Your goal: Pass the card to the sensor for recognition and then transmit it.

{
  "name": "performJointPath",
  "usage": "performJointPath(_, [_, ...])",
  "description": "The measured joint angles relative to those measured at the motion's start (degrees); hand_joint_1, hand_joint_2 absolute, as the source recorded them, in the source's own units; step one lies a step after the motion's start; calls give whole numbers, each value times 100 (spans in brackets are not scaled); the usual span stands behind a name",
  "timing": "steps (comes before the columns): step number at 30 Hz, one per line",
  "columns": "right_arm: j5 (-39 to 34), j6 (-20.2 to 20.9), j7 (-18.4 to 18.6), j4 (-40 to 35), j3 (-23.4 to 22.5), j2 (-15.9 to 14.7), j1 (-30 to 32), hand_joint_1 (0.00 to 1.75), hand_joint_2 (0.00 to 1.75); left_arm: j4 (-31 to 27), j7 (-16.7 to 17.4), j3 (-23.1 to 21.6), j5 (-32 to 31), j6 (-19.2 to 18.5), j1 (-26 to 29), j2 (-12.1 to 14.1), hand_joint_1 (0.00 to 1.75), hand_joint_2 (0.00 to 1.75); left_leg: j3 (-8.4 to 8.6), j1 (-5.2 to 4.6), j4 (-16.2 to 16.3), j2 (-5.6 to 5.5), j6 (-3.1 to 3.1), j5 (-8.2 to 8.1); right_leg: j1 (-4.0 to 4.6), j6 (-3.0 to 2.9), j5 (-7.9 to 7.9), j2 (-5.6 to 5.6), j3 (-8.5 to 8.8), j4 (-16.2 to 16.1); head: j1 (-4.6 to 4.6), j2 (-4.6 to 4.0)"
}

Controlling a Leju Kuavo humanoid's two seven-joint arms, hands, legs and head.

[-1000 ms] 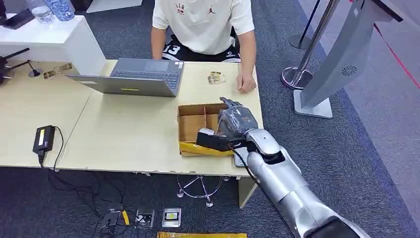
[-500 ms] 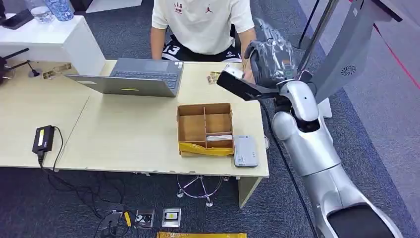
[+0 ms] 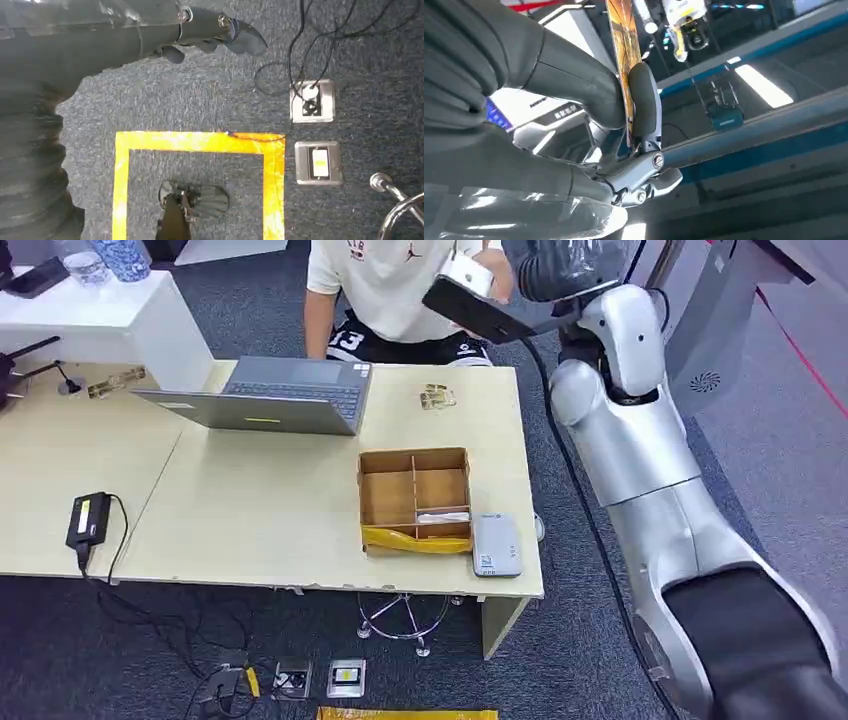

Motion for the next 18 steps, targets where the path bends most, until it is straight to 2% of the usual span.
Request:
performJointPath(5, [547, 258, 352, 705, 59, 173, -336, 175, 175, 0, 2, 103, 308, -169, 13, 2, 0, 175, -2, -1, 1, -3, 0, 0, -1, 0, 0, -2, 0, -2, 2, 0])
performJointPath(10, [962, 721, 761, 1255, 214, 166, -504, 175, 175, 0, 2, 186, 451, -280, 33, -7, 0, 175, 0, -2, 2, -3, 0, 0, -2, 0, 0, -2, -1, -6, 2, 0])
performJointPath(18, [1095, 842, 1141, 1684, 330, -354, -508, 175, 175, 0, -4, 190, 466, -313, 74, -13, 0, 175, -2, -2, 4, -4, 1, 0, -3, 0, 0, -2, -3, -7, 2, 2])
